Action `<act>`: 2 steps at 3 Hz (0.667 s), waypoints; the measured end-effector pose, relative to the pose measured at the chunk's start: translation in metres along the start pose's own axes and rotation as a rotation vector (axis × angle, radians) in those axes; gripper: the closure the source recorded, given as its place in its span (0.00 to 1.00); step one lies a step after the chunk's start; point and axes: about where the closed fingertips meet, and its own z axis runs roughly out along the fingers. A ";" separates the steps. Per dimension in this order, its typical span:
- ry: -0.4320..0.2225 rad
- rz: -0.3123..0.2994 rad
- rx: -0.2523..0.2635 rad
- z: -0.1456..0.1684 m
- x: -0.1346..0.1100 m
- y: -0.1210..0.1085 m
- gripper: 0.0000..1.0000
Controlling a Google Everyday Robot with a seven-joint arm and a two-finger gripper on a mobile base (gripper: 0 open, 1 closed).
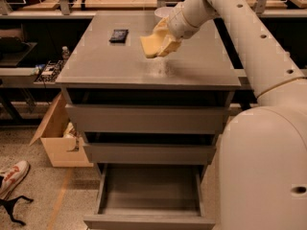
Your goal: Pick sponge from bottom drawer and place on counter
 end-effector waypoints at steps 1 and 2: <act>-0.004 -0.001 -0.007 0.006 -0.001 0.001 0.04; -0.005 -0.001 -0.010 0.009 -0.002 0.001 0.00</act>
Offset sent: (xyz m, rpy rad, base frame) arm 0.0007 0.0032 -0.0032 -0.0001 0.0040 0.0042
